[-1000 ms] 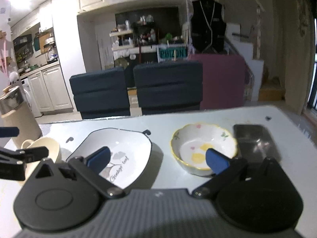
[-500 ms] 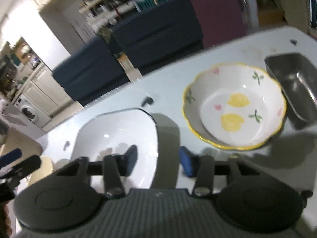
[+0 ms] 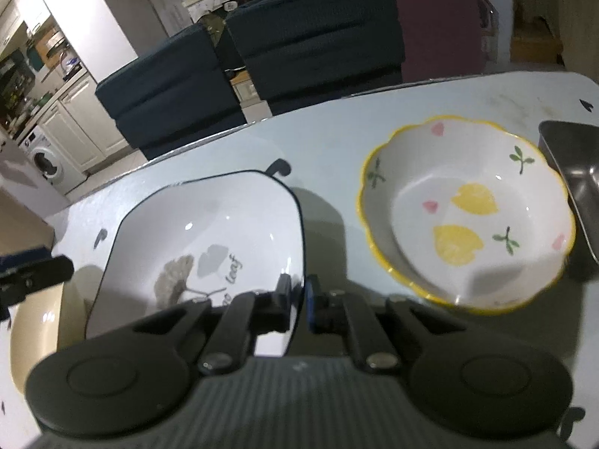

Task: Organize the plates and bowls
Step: 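Move both grippers forward to the rim of the white ginkgo plate, then close both grippers on opposite rims of the white ginkgo plate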

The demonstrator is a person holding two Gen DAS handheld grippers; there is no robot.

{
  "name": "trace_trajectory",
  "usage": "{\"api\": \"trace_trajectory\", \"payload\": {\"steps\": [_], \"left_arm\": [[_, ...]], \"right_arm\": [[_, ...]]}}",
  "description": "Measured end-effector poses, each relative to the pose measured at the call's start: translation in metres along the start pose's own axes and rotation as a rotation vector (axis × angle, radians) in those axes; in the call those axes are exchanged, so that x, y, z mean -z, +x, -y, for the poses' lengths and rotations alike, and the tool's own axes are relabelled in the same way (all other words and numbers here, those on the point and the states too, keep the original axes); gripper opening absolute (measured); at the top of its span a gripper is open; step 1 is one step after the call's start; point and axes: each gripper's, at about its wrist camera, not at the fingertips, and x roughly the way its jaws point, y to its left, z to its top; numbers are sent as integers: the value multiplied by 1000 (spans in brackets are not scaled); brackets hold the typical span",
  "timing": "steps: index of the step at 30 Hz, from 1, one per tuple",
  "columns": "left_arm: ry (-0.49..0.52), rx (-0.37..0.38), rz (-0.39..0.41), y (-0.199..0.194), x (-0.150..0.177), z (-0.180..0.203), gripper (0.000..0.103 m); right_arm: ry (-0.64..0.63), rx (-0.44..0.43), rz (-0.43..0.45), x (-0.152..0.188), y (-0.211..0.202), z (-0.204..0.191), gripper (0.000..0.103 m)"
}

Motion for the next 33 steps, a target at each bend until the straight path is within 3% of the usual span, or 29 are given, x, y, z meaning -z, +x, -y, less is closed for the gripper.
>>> {"api": "trace_trajectory", "payload": {"steps": [6, 10, 19, 27, 29, 33], "left_arm": [[-41, 26, -124, 30, -3, 3, 57], [-57, -16, -189, 49, -2, 3, 52], [-27, -37, -227, 66, -3, 7, 47], [49, -79, -248, 72, -6, 13, 46], [57, -42, -238, 72, -5, 14, 34], [19, -45, -215, 69, -4, 11, 27]], "right_arm": [[-27, -10, -2, 1, 0, 4, 9], [-25, -32, -11, 2, 0, 8, 9], [-112, -29, -16, 0, 3, 1, 13], [-75, -49, -55, -8, 17, 4, 18], [-88, -61, -70, -8, 22, 3, 21], [-86, -59, -53, -6, 24, 2, 23]]}}
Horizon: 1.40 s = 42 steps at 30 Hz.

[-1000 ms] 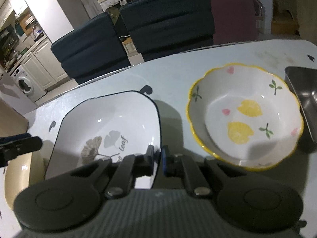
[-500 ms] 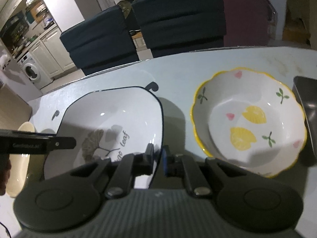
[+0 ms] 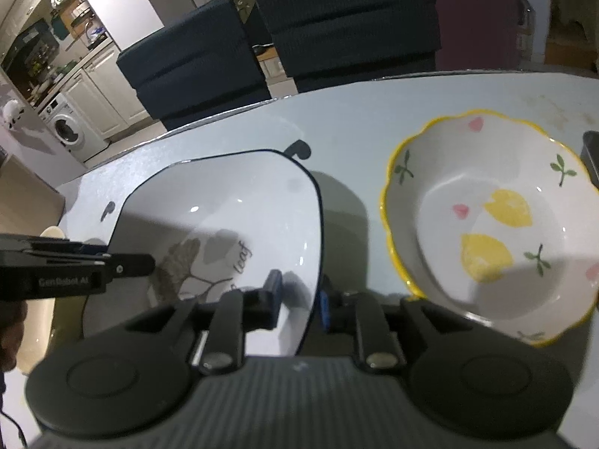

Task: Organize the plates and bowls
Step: 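Close both grippers on opposite rims of the white ginkgo plate, then lift the white plate with both grippers and carry it toward the steel bowls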

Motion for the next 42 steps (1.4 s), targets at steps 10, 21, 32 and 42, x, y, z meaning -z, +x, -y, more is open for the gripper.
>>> {"api": "trace_trajectory", "payload": {"steps": [10, 21, 32, 42], "left_arm": [[-77, 64, 61, -22, 9, 0, 22], [-103, 59, 158, -107, 26, 14, 19], [-92, 31, 236, -199, 88, 29, 16], [-137, 25, 210, -233, 182, 38, 16]], "right_arm": [[16, 11, 53, 2, -20, 2, 21], [6, -37, 119, 6, -93, -6, 17], [8, -80, 163, 55, -167, -29, 18], [-14, -69, 128, 123, -205, -44, 18]]}}
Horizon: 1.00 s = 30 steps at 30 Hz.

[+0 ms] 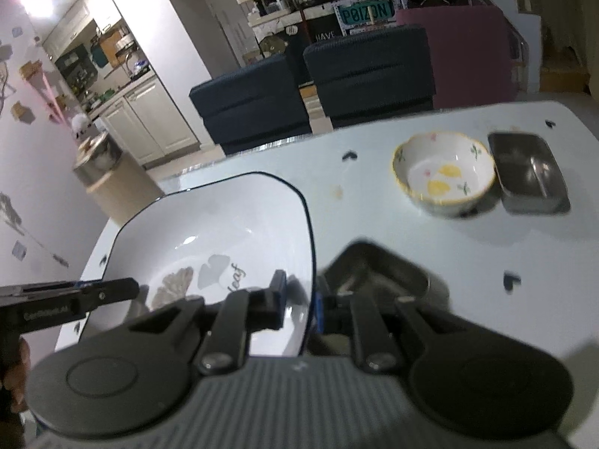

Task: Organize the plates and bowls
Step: 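Lift the white plate with both grippers and carry it toward the steel bowls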

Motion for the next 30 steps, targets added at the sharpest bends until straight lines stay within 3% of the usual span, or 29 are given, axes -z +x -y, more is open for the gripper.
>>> {"api": "trace_trajectory", "payload": {"steps": [8, 16, 24, 30], "left_arm": [[-56, 1, -75, -1, 57, -19, 17], [-138, -4, -186, 26, 85, -42, 16], [-193, -13, -281, 56, 93, -61, 17], [-221, -31, -292, 67, 93, -76, 19]], "right_arm": [[-24, 20, -88, 42, -3, -15, 19], [-52, 40, -205, 63, 20, -23, 20], [-64, 75, -305, 72, 52, -29, 20], [-76, 76, -340, 78, 67, -38, 20]]}}
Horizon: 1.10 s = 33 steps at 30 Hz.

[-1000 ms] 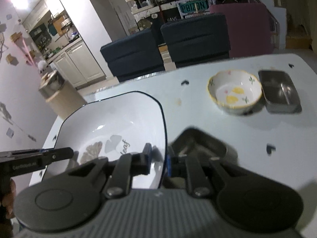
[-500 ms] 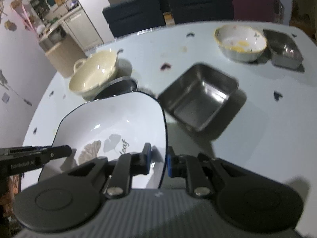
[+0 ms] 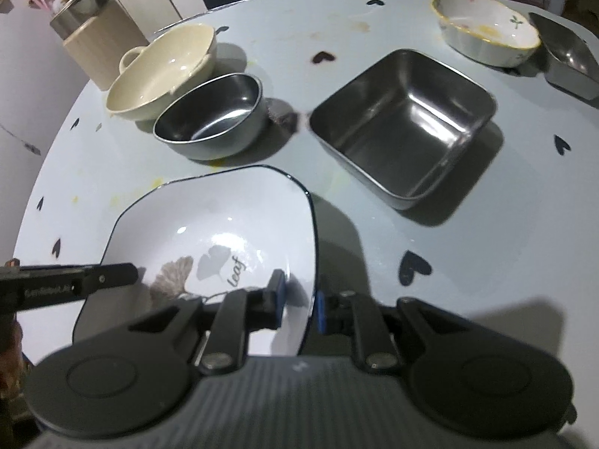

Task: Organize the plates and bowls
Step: 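Lift the white plate with both grippers and carry it toward the steel bowls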

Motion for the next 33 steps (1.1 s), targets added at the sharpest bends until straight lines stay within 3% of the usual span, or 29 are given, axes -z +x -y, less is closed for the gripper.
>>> {"api": "trace_trajectory", "payload": {"steps": [20, 33], "left_arm": [[14, -6, -2, 6, -2, -14, 25], [125, -57, 2, 5, 3, 2, 24]], "right_arm": [[-60, 11, -17, 3, 7, -23, 20], [-100, 37, -58, 5, 13, -23, 21]]}}
